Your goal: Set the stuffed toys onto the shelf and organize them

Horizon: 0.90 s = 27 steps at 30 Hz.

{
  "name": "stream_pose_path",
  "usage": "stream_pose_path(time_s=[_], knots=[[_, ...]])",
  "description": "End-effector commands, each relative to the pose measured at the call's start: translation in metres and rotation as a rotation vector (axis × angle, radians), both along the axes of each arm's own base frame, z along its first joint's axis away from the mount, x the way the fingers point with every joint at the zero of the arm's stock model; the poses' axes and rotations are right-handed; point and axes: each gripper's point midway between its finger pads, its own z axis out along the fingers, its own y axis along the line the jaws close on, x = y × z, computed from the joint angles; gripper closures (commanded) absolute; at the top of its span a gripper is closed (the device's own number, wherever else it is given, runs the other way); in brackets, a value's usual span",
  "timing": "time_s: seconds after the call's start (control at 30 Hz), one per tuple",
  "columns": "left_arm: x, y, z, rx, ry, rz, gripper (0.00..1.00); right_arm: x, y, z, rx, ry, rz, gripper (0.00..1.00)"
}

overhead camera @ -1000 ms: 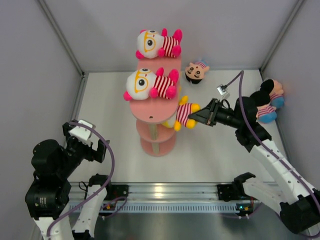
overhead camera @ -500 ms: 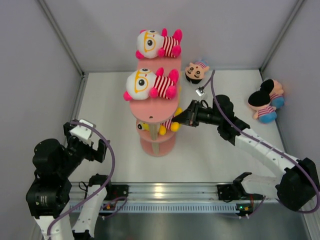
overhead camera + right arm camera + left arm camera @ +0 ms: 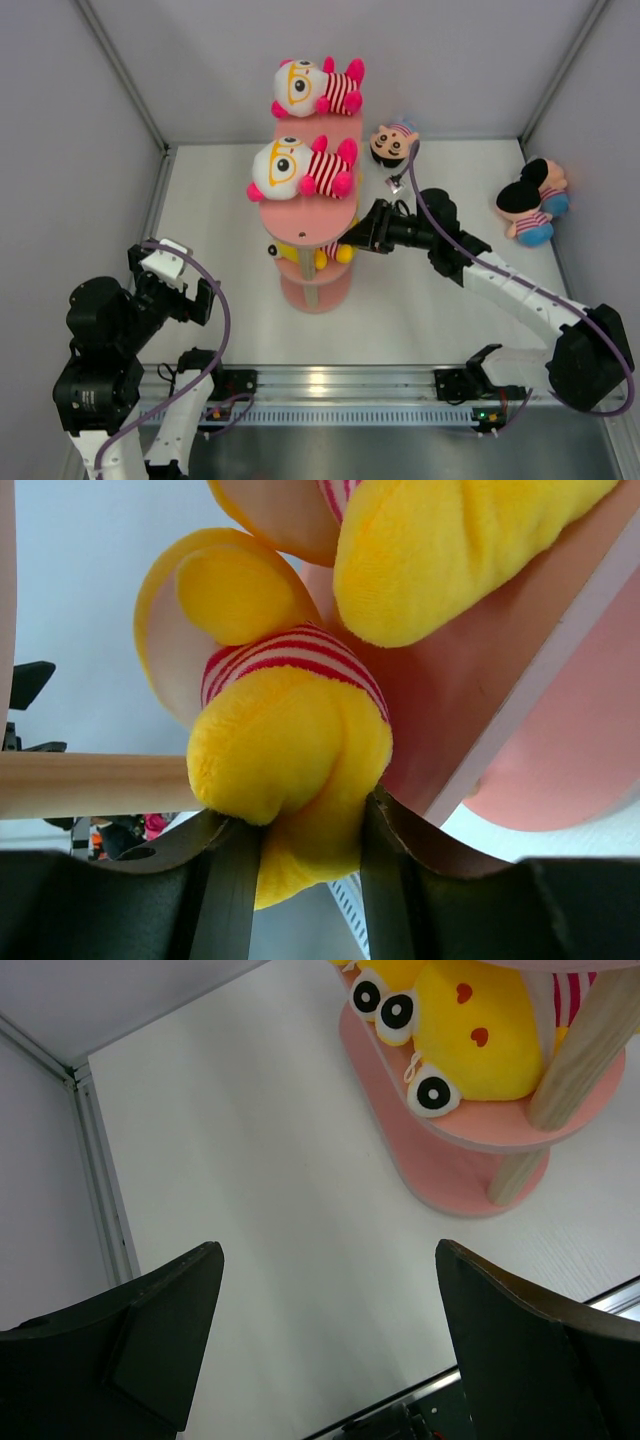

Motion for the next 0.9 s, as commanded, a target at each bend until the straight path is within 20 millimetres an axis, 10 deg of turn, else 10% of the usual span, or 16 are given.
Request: stream_pose_path(time_s=[0.0,0.27,0.57,0.87], knots=[[0.003,-0.001,0.008,0.005,-0.044,-0.010,0.07,0.006,0.004,0.021,-0.003,-0.084,-0.005,0.60],[0.003,-0.002,0.008,0.004,-0.046,-0.013,0.07,0.010,0.005,0.020,-0.020,-0.088,-0.003,0.52],[0.003,-0.002,0.005,0.006,-0.038,-0.019,0.07,0.004,-0.020,0.036,-0.127,-0.186,-0.062,0.01],[0.003,0.000,0.005,0.012,-0.038,-0.006,0.06,-0.005,-0.073,0.075,-0.303,-0.343,-0.133,0.01]])
